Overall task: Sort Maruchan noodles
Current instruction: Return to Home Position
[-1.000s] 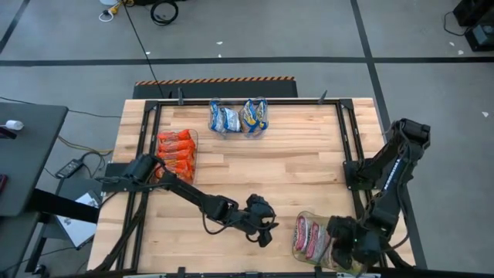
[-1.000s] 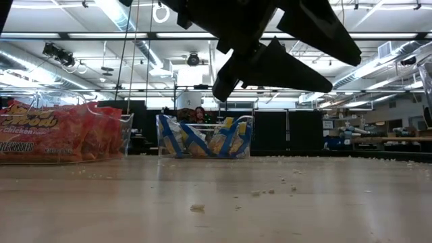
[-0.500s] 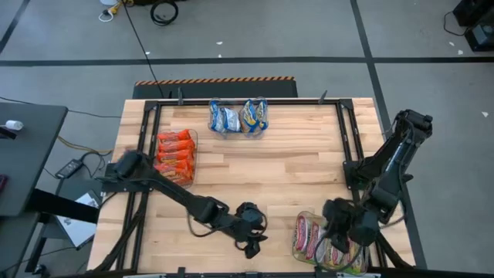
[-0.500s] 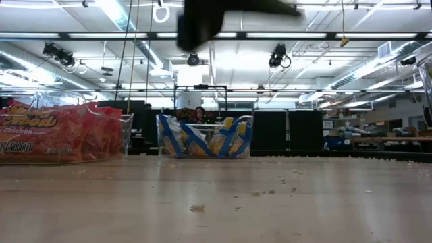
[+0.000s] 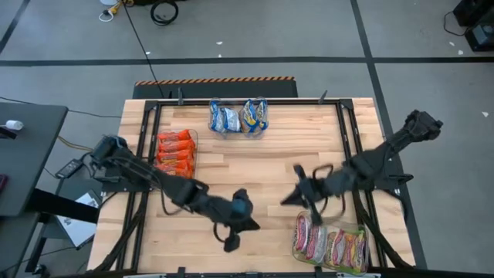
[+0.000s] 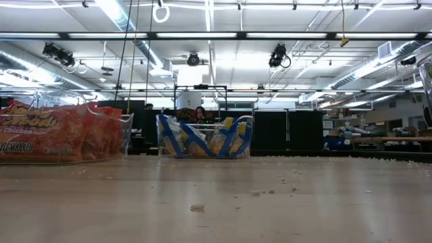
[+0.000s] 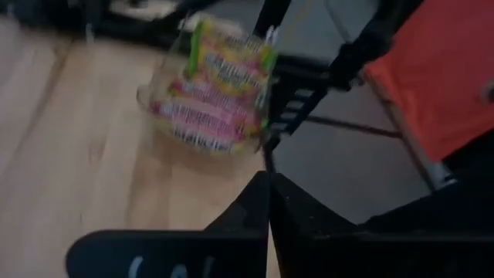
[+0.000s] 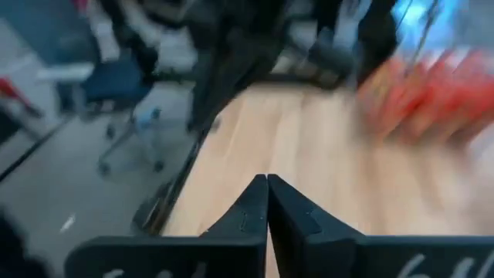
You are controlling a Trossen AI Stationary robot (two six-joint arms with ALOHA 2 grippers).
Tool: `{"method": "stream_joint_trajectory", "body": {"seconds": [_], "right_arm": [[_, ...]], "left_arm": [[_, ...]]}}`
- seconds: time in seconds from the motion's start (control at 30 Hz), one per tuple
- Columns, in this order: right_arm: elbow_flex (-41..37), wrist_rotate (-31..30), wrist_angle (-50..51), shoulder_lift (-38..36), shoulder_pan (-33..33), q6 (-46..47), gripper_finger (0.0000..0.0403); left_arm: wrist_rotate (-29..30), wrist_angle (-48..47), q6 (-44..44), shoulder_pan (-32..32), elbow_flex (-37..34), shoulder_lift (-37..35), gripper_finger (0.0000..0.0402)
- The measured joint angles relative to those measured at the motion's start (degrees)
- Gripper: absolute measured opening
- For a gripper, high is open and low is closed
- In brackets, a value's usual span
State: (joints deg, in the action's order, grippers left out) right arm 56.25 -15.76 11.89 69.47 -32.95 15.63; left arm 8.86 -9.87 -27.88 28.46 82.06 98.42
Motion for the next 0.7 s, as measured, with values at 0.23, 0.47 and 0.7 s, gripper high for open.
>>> {"method": "stream_joint_trajectory", "body": {"seconds": [0.23,0.47,0.7], "right_arm": [[0.00,7.64,-7.54,-3.58,13.99,-13.82,0.0006],[-0.02,15.55,-8.54,-8.15,22.60,-23.59,0.0005],[-0.02,14.95,-6.16,-15.24,26.97,-23.12,0.0007]], "left_arm": [[-2.07,-2.66,9.02,-5.55,0.07,-6.69,0.0005],[-2.26,-10.80,14.78,-14.17,-0.02,-11.00,0.0004],[-6.45,-12.27,17.17,-23.44,0.00,-16.74,0.0004]]}}
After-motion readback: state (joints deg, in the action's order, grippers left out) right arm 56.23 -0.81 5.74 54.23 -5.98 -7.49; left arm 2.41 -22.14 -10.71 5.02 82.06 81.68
